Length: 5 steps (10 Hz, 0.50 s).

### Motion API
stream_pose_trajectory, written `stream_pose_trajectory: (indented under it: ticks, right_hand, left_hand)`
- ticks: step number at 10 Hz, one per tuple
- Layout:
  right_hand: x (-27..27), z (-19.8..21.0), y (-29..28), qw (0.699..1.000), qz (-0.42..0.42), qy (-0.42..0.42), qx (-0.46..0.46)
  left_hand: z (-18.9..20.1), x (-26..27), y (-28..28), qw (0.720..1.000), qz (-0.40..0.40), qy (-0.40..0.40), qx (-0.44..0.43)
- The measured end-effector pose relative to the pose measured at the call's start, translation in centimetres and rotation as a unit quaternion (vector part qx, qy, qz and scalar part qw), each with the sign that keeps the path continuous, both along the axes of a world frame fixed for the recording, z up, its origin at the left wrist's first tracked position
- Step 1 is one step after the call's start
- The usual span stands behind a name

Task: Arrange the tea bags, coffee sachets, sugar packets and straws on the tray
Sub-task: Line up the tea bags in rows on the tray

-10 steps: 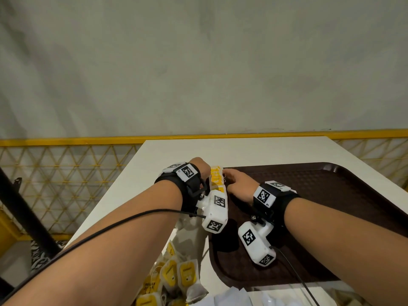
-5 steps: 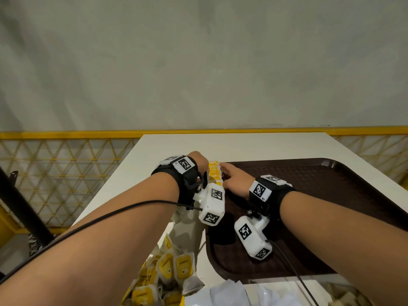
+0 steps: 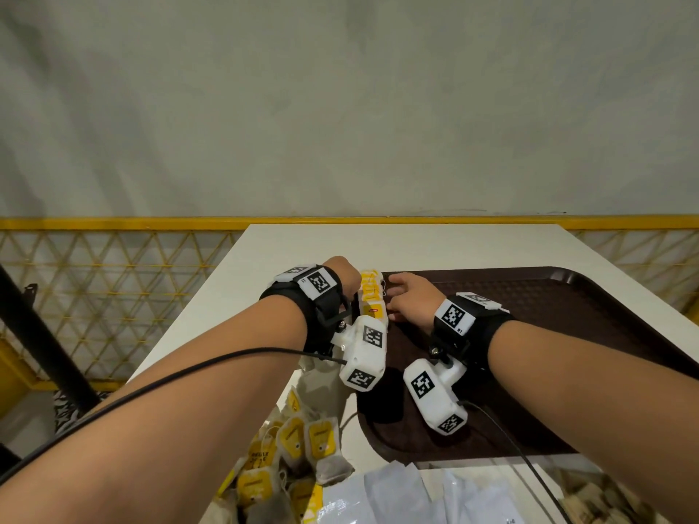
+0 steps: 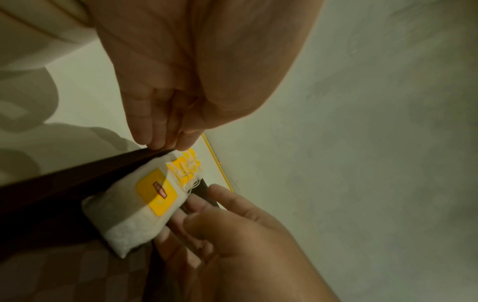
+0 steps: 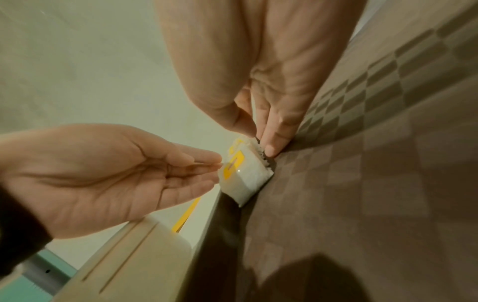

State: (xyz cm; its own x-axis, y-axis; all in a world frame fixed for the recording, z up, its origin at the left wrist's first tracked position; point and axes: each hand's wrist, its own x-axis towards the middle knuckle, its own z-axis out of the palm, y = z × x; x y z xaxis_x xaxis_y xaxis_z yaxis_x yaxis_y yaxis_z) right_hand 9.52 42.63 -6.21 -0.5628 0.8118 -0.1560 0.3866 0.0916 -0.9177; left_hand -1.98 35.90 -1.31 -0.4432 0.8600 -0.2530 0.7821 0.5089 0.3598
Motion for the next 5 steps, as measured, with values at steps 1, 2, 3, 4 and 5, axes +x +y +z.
stream_pose_trajectory:
  ticks: [1, 2, 3, 4, 5]
  right_hand:
    - [0.10, -0.07, -0.19, 0.999, -0.017, -0.016, 0.028]
    - [0.13, 0.14, -0.82, 0.998, -0.018, -0.037, 0.052]
    - [-0.06, 0.18, -1.06, 0.995, -0.014, -0.055, 0.079]
    - [-0.10, 0.24, -0.98, 0.992, -0.011, -0.076, 0.103]
    - [-0.07, 0.28, -1.00, 0.996, -0.007, -0.053, 0.077]
  left_hand:
    - [-0.66, 0.17, 0.06, 1.000, 0.003, -0.019, 0.007]
    - [-0.61, 0.48, 0.14, 0.990, 0.073, -0.114, 0.047]
    - [-0.60, 0.04, 0.15, 0.991, 0.051, -0.110, 0.057]
    - [-1.13, 0.05, 0.48, 0.963, 0.128, -0.202, 0.125]
    - [-1.45, -0.32, 1.05, 0.972, 0.091, -0.196, 0.094]
